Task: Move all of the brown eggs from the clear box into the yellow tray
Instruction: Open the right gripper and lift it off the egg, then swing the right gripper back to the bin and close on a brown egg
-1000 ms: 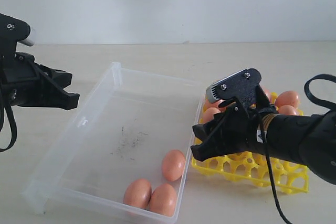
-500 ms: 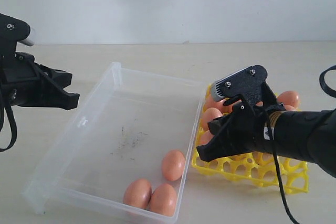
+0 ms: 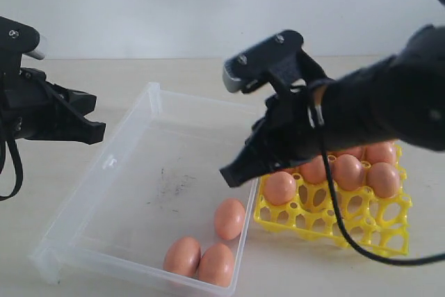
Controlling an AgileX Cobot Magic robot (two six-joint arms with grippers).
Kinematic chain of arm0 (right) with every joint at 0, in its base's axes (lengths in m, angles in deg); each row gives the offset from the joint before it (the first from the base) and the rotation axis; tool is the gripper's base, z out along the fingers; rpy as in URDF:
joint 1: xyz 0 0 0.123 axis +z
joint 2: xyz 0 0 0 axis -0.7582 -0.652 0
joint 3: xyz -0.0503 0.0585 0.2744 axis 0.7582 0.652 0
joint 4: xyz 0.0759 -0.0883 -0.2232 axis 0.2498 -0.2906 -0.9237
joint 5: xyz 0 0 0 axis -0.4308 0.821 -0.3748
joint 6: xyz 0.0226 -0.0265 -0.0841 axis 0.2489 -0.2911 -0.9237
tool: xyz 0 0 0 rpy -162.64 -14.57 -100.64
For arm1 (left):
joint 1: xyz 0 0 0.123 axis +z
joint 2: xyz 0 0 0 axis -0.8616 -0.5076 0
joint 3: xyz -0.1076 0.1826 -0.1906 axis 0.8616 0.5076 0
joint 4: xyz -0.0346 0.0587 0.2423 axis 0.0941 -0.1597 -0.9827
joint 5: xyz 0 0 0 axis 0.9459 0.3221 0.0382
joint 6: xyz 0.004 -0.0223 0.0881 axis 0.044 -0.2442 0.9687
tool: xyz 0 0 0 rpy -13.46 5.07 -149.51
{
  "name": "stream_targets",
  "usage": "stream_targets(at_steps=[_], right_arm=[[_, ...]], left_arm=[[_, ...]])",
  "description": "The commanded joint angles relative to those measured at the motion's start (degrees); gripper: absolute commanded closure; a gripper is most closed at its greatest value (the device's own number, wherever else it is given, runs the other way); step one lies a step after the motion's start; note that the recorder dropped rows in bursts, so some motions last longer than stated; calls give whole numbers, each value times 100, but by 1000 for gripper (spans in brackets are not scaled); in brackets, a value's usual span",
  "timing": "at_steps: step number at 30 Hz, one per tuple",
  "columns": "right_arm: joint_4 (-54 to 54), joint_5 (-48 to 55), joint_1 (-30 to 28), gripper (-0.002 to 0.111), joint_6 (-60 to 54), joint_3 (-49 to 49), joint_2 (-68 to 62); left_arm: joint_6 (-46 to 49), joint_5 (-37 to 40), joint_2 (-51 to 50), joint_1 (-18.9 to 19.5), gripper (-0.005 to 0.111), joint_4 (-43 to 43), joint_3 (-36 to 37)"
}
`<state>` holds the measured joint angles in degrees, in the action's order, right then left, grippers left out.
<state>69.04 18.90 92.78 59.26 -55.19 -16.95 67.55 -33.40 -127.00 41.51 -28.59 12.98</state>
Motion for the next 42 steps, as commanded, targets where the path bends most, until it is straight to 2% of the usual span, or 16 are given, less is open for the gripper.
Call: stream_targets(at_steps=[1,7,12,15,19,20,26,42], right_arm=[[400,1657,180,108,-288,-1340,-338],[1646,3600,168,108,-631,-2898,-1370],[2310,3958,168,106,-697,-3586,-2070],[2298,4255,168,90,-686,-3705,-2389],[2273,4284,168,58,-231,-3705,-2700],[2231,4259,168,54,-70,-3705,-2763],[1457,4369,168,55,583,-3705,-2977],[1609,4600,168,55,749,-3705,-3462]], left_arm=[[16,96,47,18,103,24,28],[-109,268,47,18,103,24,28],[-136,562,47,18,103,24,28],[-136,672,47,18,103,24,28],[-136,687,47,18,103,24,28],[-136,687,47,18,103,24,28],[-136,687,47,18,103,24,28],[-136,666,47,18,103,24,28]])
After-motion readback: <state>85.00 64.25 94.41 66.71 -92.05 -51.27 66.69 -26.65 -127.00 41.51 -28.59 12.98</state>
